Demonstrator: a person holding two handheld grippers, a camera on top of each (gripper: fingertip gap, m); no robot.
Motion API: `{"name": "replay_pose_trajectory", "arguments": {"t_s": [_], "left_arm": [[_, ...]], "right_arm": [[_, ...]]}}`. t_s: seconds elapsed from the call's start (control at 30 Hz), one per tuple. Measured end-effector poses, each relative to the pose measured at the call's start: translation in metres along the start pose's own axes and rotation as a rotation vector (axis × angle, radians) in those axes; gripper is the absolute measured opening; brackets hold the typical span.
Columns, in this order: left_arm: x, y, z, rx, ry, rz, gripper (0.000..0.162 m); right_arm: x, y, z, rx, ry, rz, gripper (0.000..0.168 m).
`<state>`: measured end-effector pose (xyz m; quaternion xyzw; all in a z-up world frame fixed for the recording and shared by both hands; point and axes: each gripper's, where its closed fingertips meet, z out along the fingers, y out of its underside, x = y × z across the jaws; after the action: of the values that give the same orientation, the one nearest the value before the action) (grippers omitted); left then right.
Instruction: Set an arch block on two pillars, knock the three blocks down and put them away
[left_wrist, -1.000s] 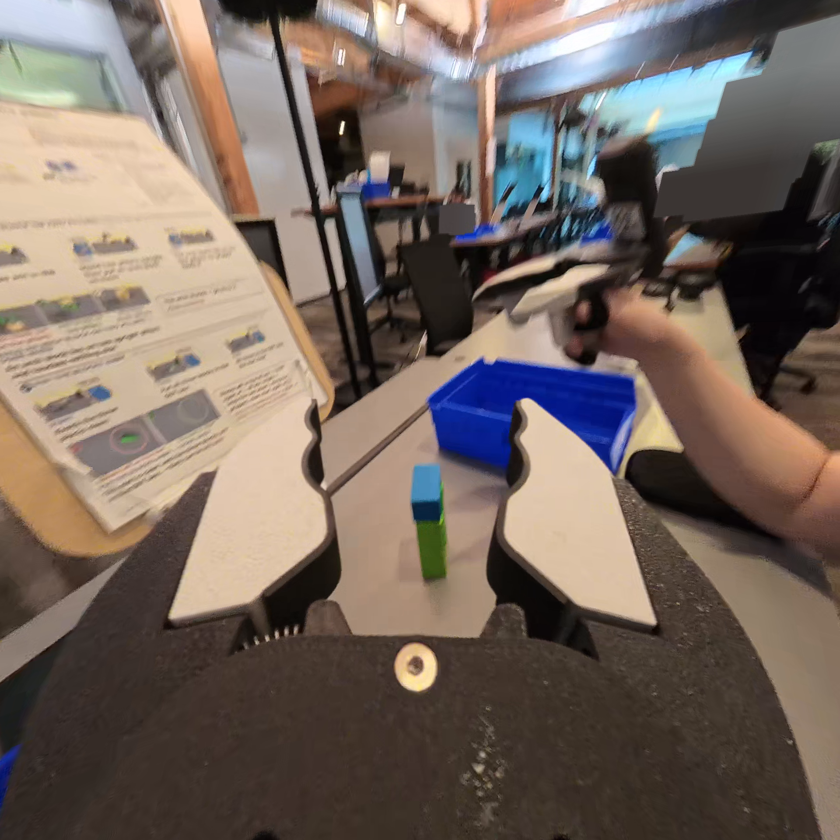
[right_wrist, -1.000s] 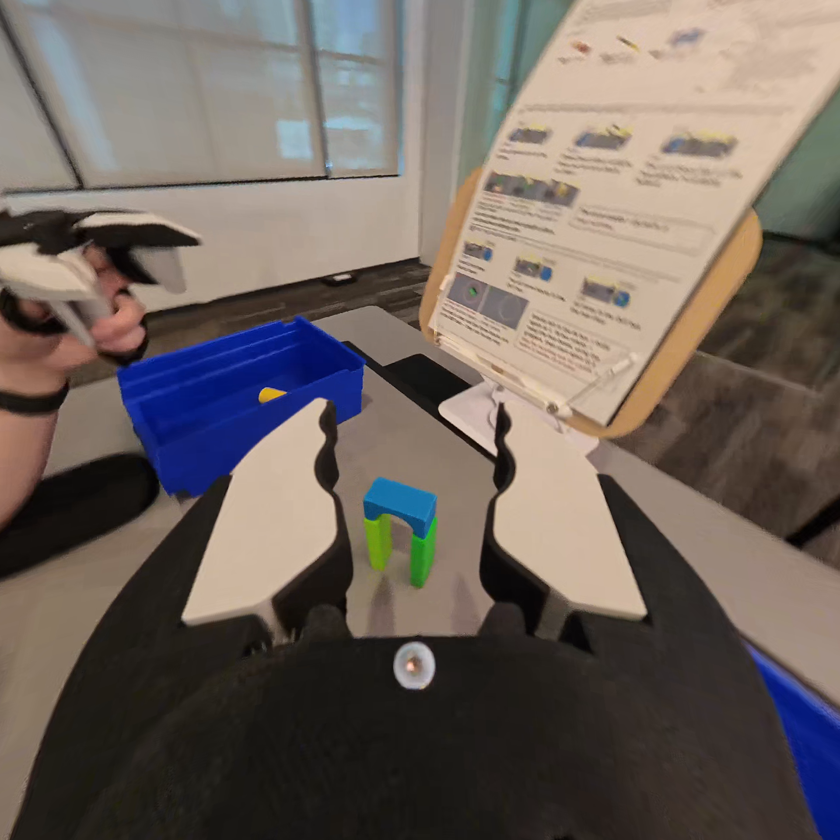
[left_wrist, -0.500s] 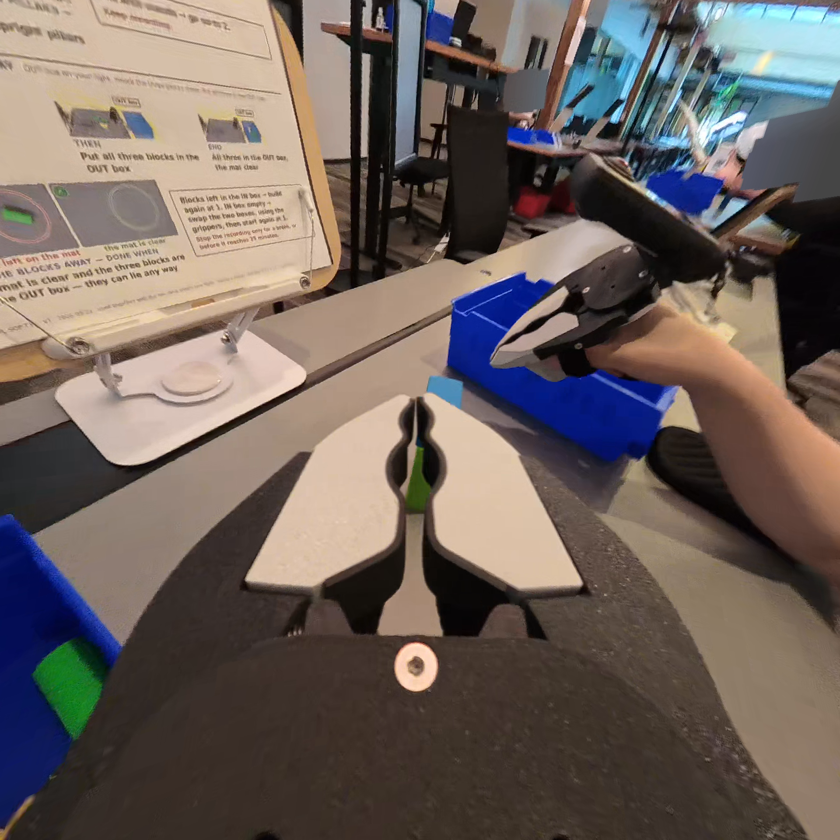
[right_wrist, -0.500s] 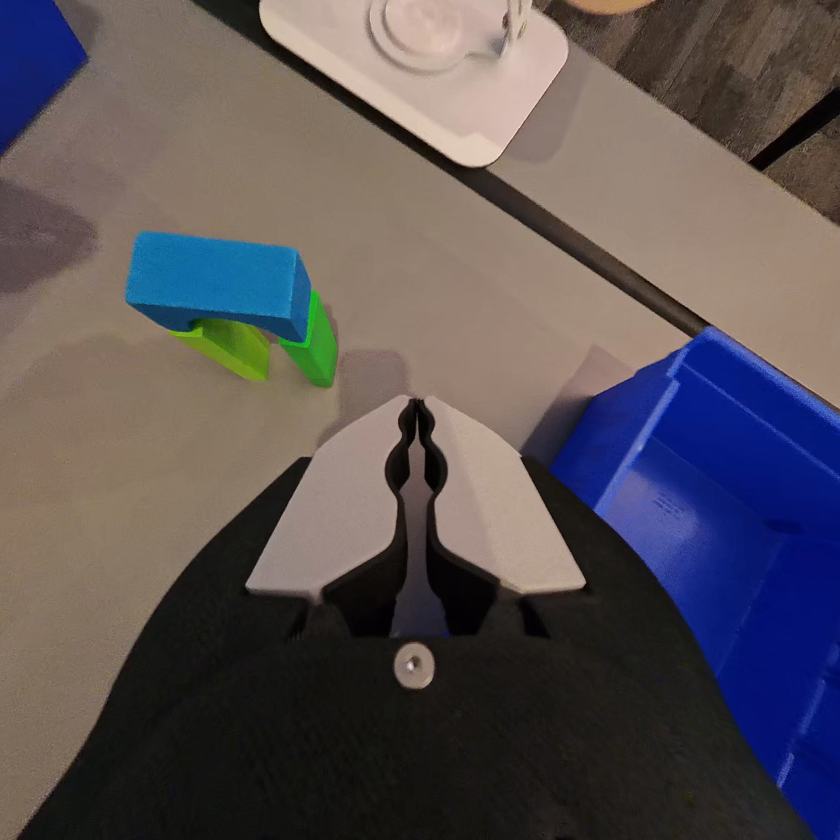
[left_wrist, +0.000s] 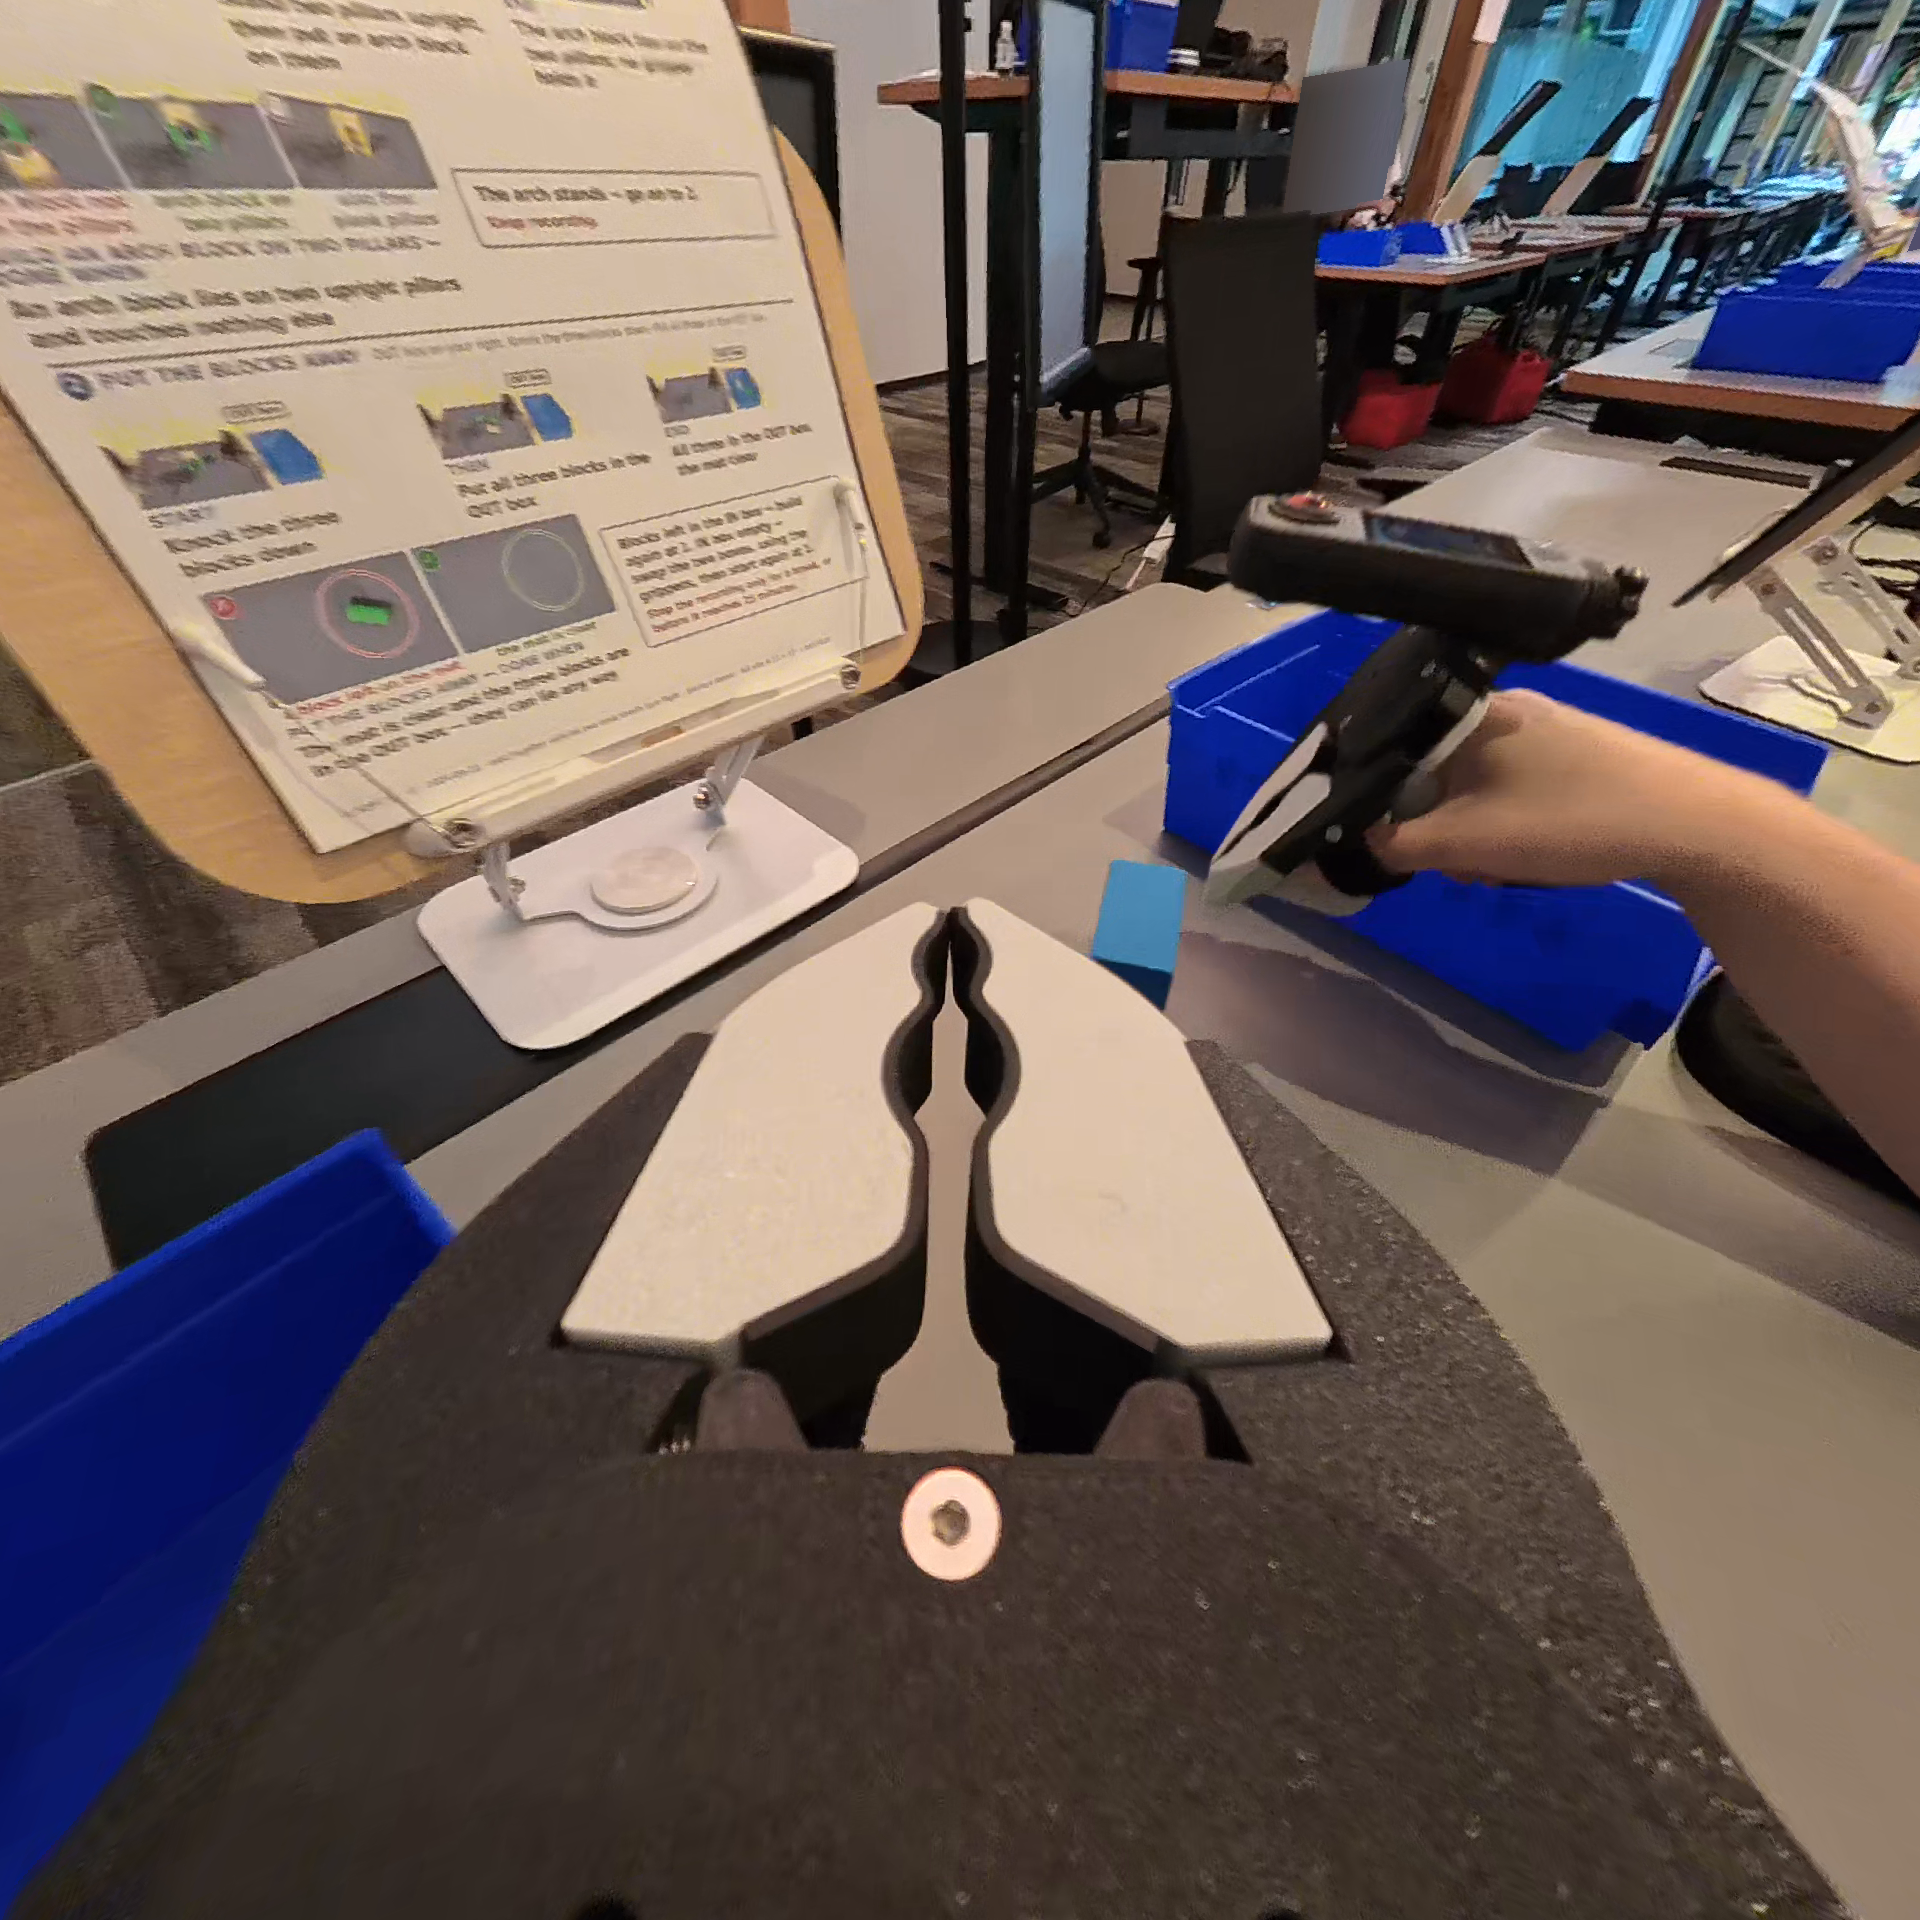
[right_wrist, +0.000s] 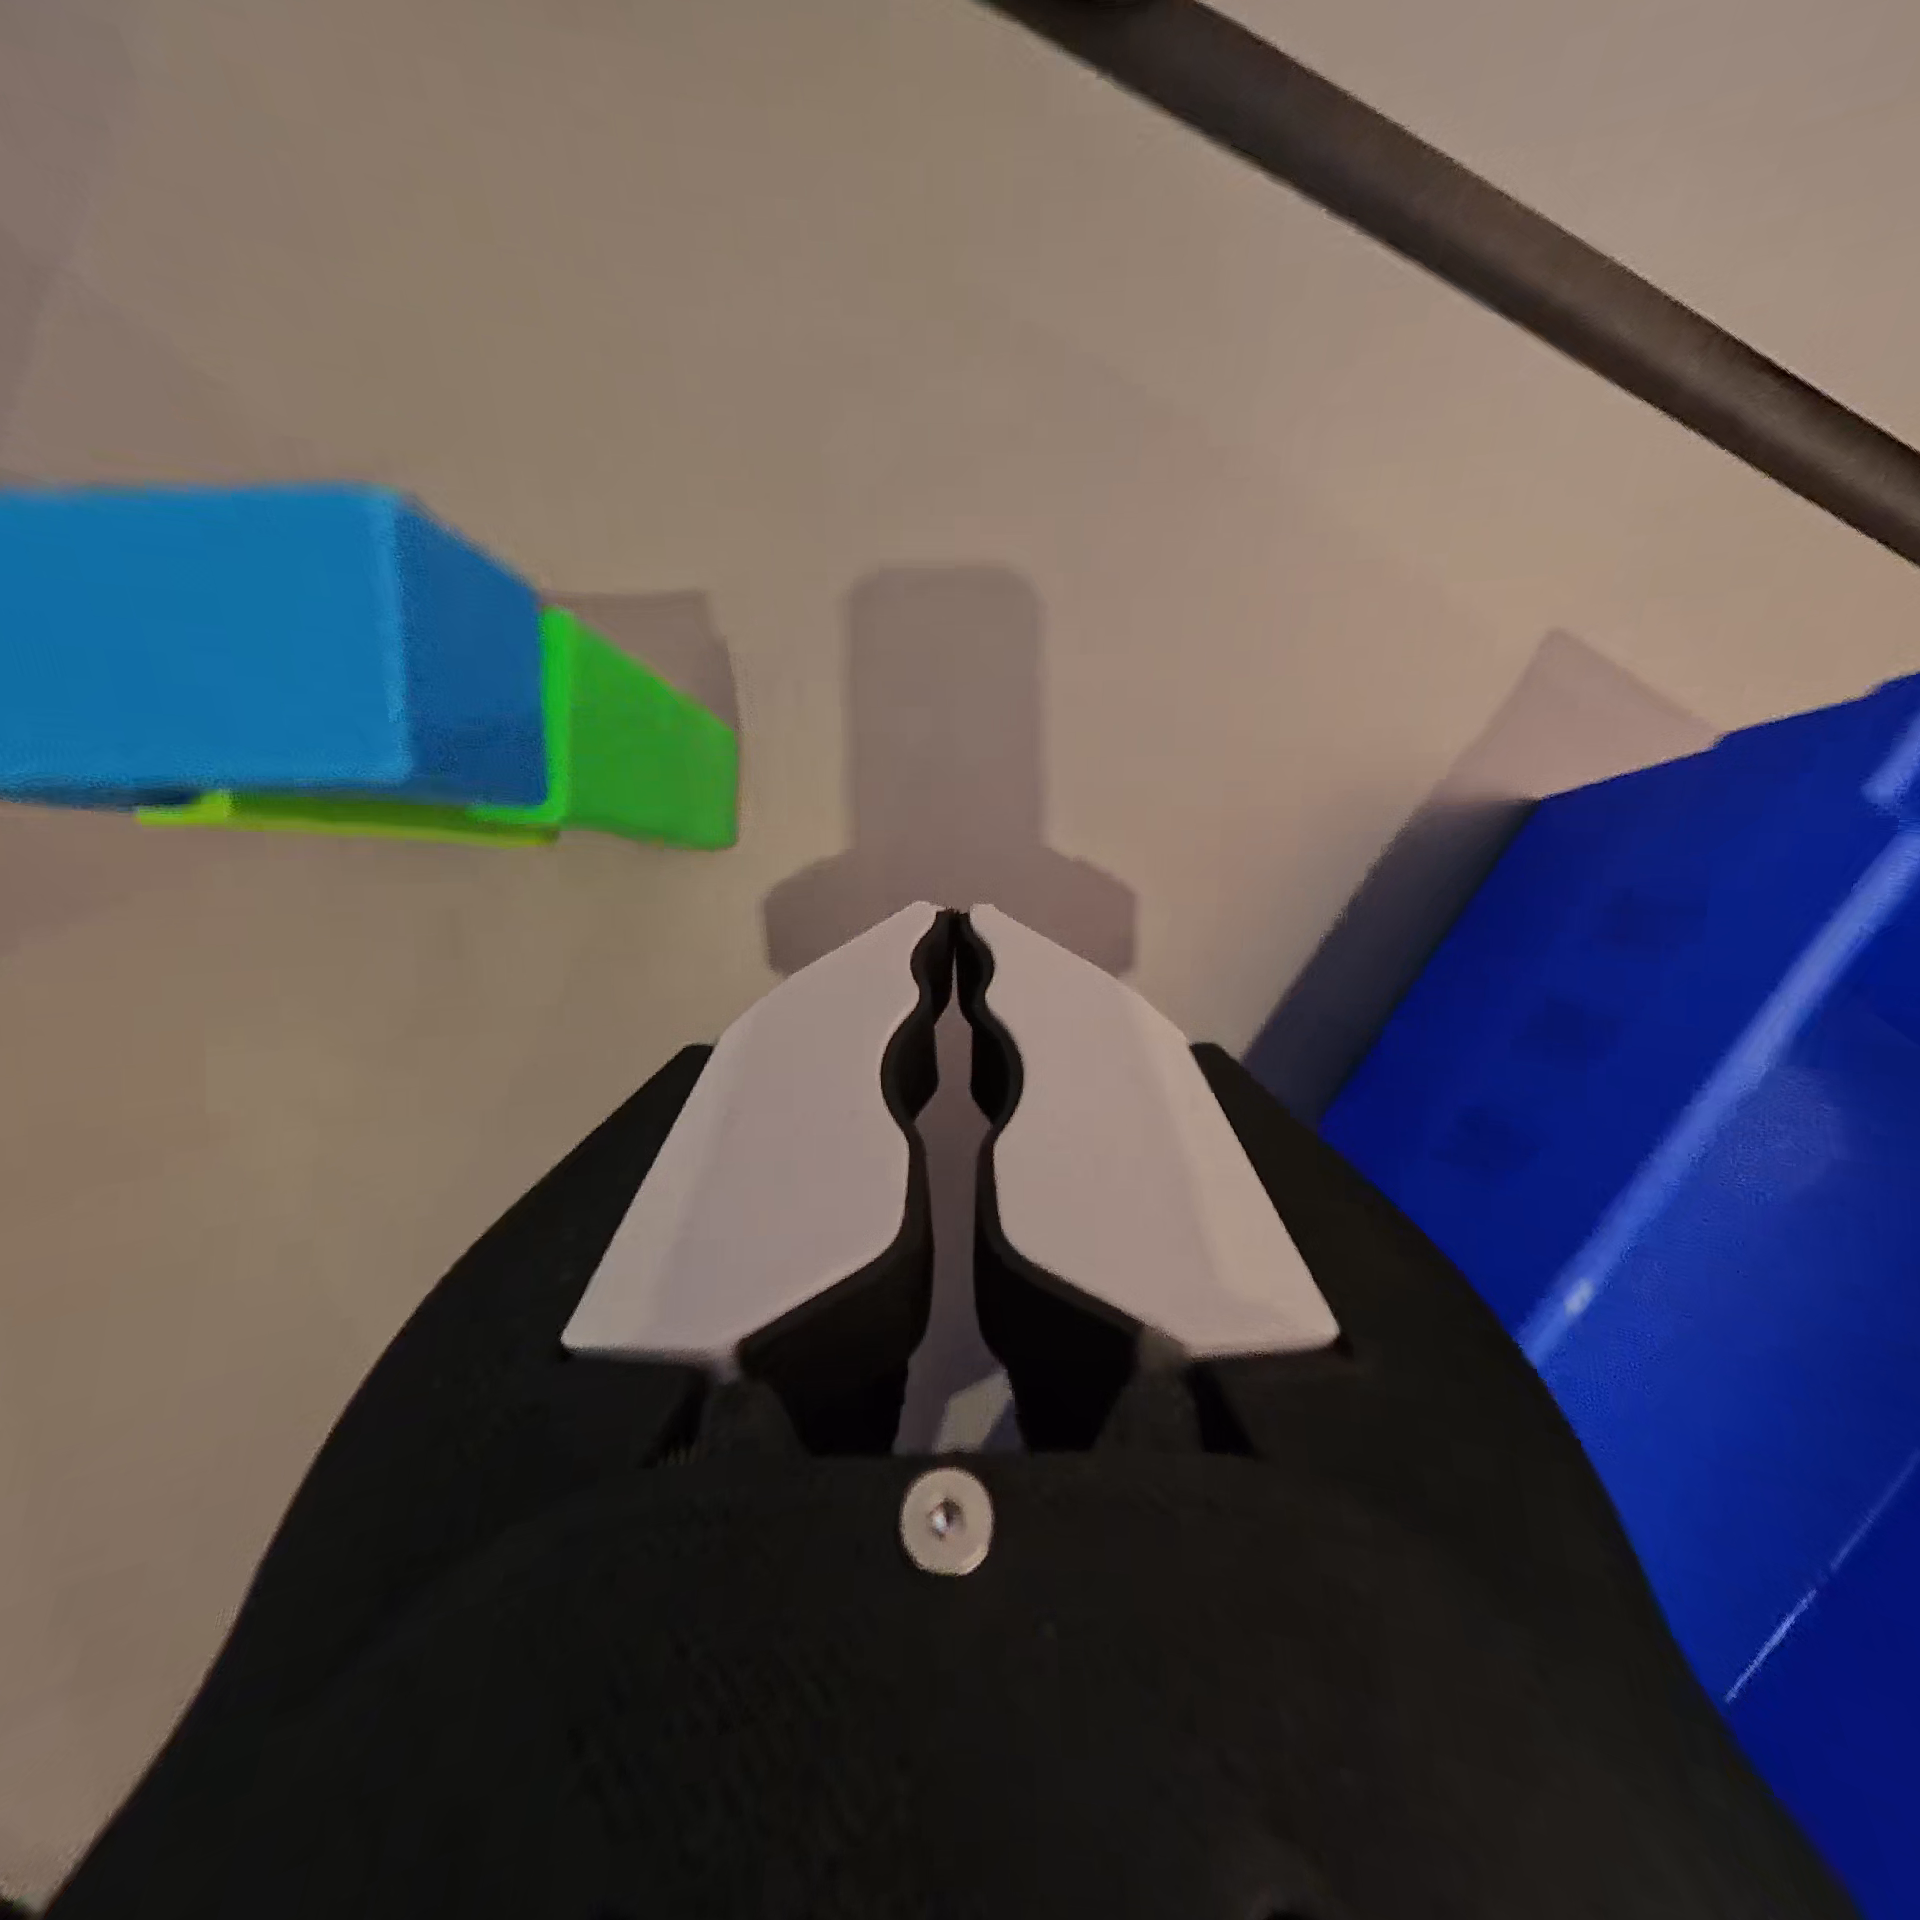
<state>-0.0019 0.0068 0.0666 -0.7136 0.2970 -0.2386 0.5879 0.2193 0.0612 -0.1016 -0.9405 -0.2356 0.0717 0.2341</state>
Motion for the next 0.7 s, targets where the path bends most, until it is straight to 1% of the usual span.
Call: {"name": "replay_pose_trajectory", "arguments": {"t_s": [0.13, 0.2, 0.27, 0.47, 0.57, 0.7], "left_arm": [[-0.01, -0.01, -0.015, 0.022, -0.011, -0.02, 0.0], [-0.014, -0.016, -0.023, 0.031, -0.011, -0.022, 0.0], [-0.017, -0.021, -0.031, 0.041, -0.011, -0.025, 0.0], [-0.016, -0.031, -0.044, 0.067, 0.027, -0.044, 0.0], [-0.013, -0.032, -0.047, 0.06, 0.042, -0.033, 0.0], [-0.013, -0.033, -0.05, 0.049, 0.044, -0.018, 0.0]], "right_arm": [[0.031, -0.017, -0.004, -0.064, -0.034, 0.127, 0.001], [0.038, -0.016, 0.0, -0.106, -0.049, 0.162, 0.001], [0.037, -0.013, 0.006, -0.132, -0.065, 0.164, 0.001], [0.032, 0.002, 0.024, -0.187, -0.045, 0.149, 0.001], [0.015, 0.0, 0.032, -0.204, -0.048, 0.101, 0.001], [-0.052, -0.021, 0.033, -0.181, -0.132, -0.057, 0.001]]}}
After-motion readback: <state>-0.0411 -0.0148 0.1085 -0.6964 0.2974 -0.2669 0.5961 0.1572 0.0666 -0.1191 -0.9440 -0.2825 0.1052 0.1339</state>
